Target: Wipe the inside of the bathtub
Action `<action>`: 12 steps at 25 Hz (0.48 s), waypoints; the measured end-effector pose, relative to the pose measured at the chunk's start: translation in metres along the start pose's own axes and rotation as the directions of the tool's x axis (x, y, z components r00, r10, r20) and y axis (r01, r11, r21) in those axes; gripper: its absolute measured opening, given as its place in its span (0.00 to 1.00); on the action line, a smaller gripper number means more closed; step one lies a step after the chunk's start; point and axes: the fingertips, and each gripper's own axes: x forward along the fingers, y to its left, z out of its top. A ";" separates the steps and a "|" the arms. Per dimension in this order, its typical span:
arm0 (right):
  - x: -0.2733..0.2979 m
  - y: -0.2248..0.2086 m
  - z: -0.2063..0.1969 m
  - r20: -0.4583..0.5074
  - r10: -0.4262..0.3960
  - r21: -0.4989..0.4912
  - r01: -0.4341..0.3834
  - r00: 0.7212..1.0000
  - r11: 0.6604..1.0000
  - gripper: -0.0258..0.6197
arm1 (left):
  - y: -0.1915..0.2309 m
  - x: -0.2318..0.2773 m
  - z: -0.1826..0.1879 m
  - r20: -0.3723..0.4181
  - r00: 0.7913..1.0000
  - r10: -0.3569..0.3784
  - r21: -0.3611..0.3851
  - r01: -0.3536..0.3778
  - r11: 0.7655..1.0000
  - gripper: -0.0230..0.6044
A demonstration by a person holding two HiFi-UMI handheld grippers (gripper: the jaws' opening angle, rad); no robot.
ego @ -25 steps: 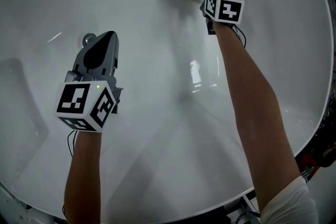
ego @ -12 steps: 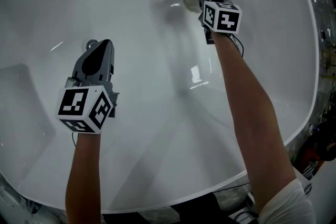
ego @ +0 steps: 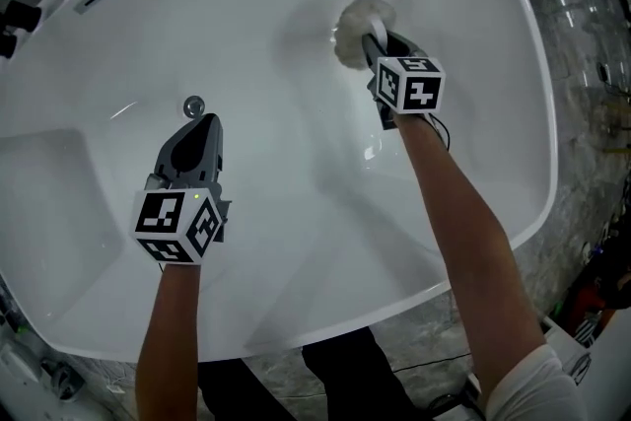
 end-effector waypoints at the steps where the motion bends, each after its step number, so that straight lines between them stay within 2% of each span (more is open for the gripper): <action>1: -0.011 0.007 0.004 0.002 0.018 0.010 -0.018 1.000 1.000 0.19 | -0.005 -0.010 0.005 -0.007 1.000 0.002 0.006 -0.002 1.000 0.05; 5: -0.060 0.038 0.021 -0.008 0.092 0.015 -0.092 0.996 0.996 0.19 | -0.027 -0.059 0.024 -0.032 0.999 0.014 -0.015 -0.015 1.000 0.05; 12: -0.132 0.095 0.052 -0.017 0.176 0.019 -0.175 0.984 0.984 0.19 | -0.069 -0.131 0.056 -0.032 0.999 -0.035 -0.081 0.033 0.996 0.05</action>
